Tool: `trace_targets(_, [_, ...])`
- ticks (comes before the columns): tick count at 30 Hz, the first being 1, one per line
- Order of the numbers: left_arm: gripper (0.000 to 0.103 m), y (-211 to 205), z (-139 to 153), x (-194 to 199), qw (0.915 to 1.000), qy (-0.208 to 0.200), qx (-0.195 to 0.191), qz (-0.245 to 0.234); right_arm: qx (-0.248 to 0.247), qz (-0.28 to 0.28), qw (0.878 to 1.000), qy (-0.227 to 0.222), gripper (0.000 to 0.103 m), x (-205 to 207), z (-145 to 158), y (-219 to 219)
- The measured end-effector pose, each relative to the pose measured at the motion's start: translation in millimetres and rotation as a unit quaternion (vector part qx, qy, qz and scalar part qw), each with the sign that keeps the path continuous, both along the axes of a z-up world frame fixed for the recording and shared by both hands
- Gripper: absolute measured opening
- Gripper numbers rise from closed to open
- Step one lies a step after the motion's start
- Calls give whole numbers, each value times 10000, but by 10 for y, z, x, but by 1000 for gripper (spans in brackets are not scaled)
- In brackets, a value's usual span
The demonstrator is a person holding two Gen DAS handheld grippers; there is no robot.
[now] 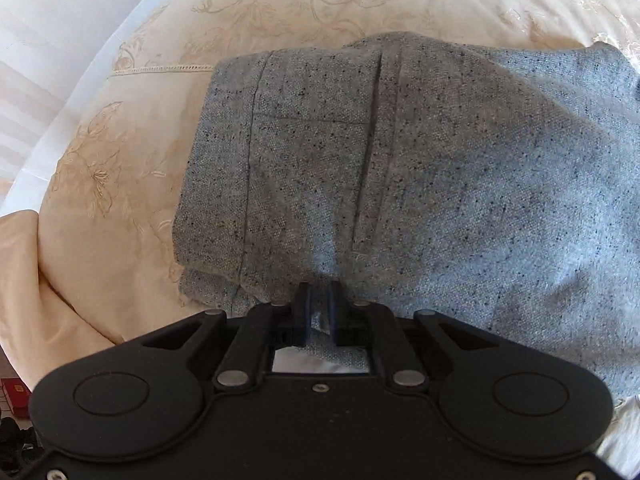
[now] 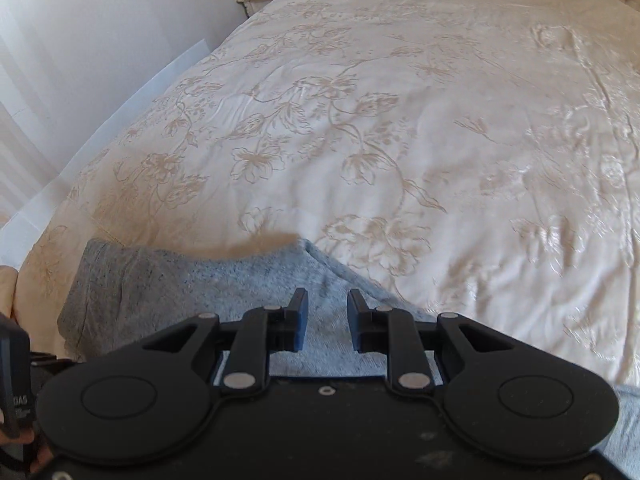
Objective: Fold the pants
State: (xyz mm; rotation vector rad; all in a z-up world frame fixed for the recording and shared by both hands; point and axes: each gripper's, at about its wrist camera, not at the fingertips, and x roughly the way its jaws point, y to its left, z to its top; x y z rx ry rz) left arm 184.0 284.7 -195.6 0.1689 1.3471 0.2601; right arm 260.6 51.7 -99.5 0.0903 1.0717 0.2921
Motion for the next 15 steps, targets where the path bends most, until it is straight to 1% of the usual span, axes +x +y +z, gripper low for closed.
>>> trace_targets(2, [10, 45, -6, 39, 9998, 60, -150, 123, -21, 135, 9999, 36, 24, 176, -90, 138])
trace_targets(4, [10, 166, -11, 95, 9985, 111, -401, 346, -38, 257, 9996, 69, 25, 333, -203, 263])
trace_targets(7, [10, 280, -2, 117, 9958, 113, -715, 558, -137, 312, 9994, 108, 29, 503, -343, 395])
trace_targets(10, [10, 311, -8, 115, 9950, 95, -837, 535, -229, 399, 9985, 287, 29, 609, -495, 441])
trace_targets(13, [10, 315, -16, 105, 9949, 63, -875, 502, -95, 655, 9959, 616, 31, 653, -641, 462])
trace_targets(14, [10, 318, -23, 105, 9948, 47, -886, 502, -114, 723, 9952, 654, 22, 650, -660, 471])
trace_targets(15, [10, 306, -24, 97, 9948, 33, -888, 496, -146, 798, 9947, 630, 4, 626, -675, 491])
